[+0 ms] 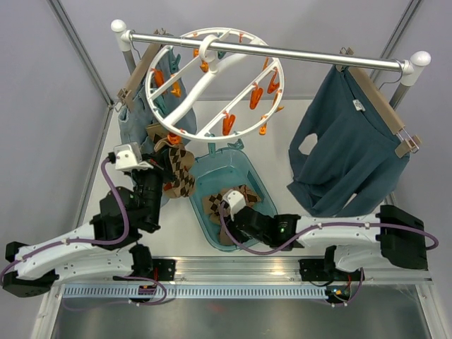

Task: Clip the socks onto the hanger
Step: Pick up the sock from the bin.

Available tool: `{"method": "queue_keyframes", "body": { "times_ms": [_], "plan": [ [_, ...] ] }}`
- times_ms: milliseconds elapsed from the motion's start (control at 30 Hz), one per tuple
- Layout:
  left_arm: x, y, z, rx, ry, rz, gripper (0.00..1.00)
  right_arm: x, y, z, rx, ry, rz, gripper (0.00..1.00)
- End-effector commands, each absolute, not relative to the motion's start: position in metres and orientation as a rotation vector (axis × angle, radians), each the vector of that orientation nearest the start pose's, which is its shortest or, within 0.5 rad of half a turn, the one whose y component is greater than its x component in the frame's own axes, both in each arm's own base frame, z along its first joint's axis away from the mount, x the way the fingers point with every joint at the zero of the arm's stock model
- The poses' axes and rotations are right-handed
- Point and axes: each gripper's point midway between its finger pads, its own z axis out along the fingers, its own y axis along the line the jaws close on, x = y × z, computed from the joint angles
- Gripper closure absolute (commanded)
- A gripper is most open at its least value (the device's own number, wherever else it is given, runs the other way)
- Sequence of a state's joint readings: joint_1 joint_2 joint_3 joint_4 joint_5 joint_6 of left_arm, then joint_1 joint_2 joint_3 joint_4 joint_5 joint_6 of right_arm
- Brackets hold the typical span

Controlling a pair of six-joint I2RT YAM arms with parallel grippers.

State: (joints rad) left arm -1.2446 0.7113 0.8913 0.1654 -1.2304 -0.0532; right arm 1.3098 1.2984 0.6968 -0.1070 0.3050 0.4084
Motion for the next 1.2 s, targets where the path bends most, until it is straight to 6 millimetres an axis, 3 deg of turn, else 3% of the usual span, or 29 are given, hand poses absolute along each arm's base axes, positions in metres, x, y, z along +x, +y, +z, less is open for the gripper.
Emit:
{"method": "queue_keyframes", "body": {
  "times_ms": [0, 100, 233, 400, 500, 600, 633, 700, 833, 1033, 1167],
  "plan": [
    [0.217, -0.124, 0.413, -0.301, 1.413, -0.327, 0.98, 0.127, 0.34, 0.09, -0.813, 2.137, 0.566, 0.44],
    [0.217, -0.126, 0.413, -0.296, 1.414, -0.335, 0.98, 0.135, 0.333, 0.078, -0.786, 2.168, 0.463, 0.47],
    [0.217, -0.131, 0.412, -0.281, 1.415, -0.349, 0.98, 0.14, 0.33, 0.078, -0.764, 2.161, 0.424, 0.63],
    [0.217, -0.137, 0.409, -0.249, 1.424, -0.363, 0.98, 0.15, 0.322, 0.095, -0.708, 2.125, 0.379, 0.93],
    [0.215, -0.143, 0.409, -0.208, 1.424, -0.394, 0.98, 0.156, 0.314, 0.115, -0.663, 2.09, 0.357, 1.0],
    [0.212, -0.153, 0.412, -0.145, 1.419, -0.444, 0.97, 0.159, 0.307, 0.136, -0.638, 2.062, 0.341, 1.0],
    [0.21, -0.158, 0.414, -0.112, 1.41, -0.474, 0.95, 0.162, 0.306, 0.151, -0.616, 2.039, 0.343, 1.0],
    [0.208, -0.161, 0.414, -0.093, 1.406, -0.497, 0.91, 0.161, 0.301, 0.158, -0.631, 2.036, 0.318, 1.0],
    [0.202, -0.168, 0.417, -0.046, 1.387, -0.552, 0.85, 0.157, 0.297, 0.191, -0.622, 1.992, 0.331, 1.0],
    [0.191, -0.176, 0.424, 0.034, 1.347, -0.649, 0.66, 0.149, 0.291, 0.253, -0.63, 1.92, 0.373, 1.0],
    [0.181, -0.183, 0.429, 0.111, 1.318, -0.708, 0.59, 0.148, 0.284, 0.277, -0.653, 1.899, 0.352, 1.0]
  ]
}}
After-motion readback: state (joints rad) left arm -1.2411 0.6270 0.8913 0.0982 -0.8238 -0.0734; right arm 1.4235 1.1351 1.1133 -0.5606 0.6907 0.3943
